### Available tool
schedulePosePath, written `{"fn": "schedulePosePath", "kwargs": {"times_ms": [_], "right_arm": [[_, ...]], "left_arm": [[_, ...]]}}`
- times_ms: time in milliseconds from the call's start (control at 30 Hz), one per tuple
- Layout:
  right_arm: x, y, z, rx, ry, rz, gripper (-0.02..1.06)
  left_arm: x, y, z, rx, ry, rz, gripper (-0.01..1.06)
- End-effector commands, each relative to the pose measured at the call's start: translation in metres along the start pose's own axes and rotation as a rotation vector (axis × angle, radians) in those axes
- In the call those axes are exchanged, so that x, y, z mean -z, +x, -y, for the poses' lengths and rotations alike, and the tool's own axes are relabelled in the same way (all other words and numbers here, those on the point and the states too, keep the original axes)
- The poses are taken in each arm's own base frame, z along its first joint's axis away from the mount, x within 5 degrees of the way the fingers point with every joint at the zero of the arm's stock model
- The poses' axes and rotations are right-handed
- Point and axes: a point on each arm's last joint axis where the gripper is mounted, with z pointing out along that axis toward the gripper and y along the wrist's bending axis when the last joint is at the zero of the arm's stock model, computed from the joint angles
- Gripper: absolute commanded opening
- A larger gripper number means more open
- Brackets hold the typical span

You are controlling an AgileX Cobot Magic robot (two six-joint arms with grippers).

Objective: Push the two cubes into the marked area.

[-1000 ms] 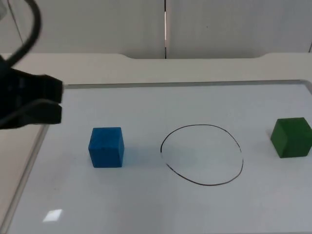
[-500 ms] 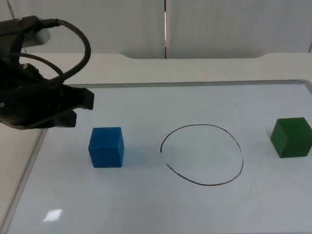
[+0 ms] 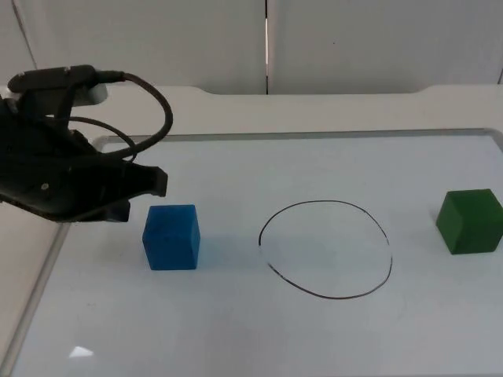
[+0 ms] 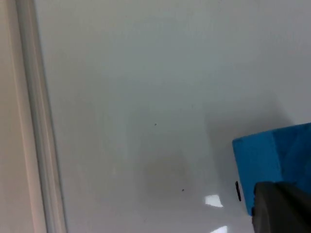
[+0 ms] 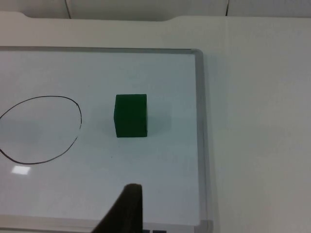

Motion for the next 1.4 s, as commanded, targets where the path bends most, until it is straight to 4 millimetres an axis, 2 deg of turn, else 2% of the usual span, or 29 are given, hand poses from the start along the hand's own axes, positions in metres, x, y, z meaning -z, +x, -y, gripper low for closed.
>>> {"fn": "schedulePosePath", "kwargs": {"times_ms": [0,233,400,533,733,900,1367], "right_arm": [[-0.001,0.001,0.0,-0.001,-0.002,-0.002,1.05],[-0.001,0.001,0.0,-0.001,-0.002,-0.002,1.05],[-0.001,0.001,0.0,0.001,-0.002,-0.002,1.05],[-0.001,0.001,0.0,0.001,-0.002,-0.002,1.05],[-0.001,0.001,0.0,0.001,-0.002,-0.002,1.05],[-0.001,0.001,0.0,0.001,-0.002,-0.002,1.05],[-0.001,0.001,0.0,0.001,-0.002,-0.002,1.05]], "left_arm": [[-0.009,0.001,-0.002,-0.001,-0.023,-0.003,0.0],[-0.024,0.005,-0.006,-0.003,-0.048,-0.031,0.0],[-0.042,0.007,-0.007,-0.002,-0.046,-0.082,0.0],[-0.047,0.01,-0.008,0.003,-0.049,-0.101,0.0],[-0.048,0.013,-0.003,-0.01,-0.04,-0.111,0.0],[-0.049,0.015,0.01,-0.048,-0.029,-0.102,0.0],[-0.049,0.011,0.012,-0.023,-0.022,-0.095,0.0]]}}
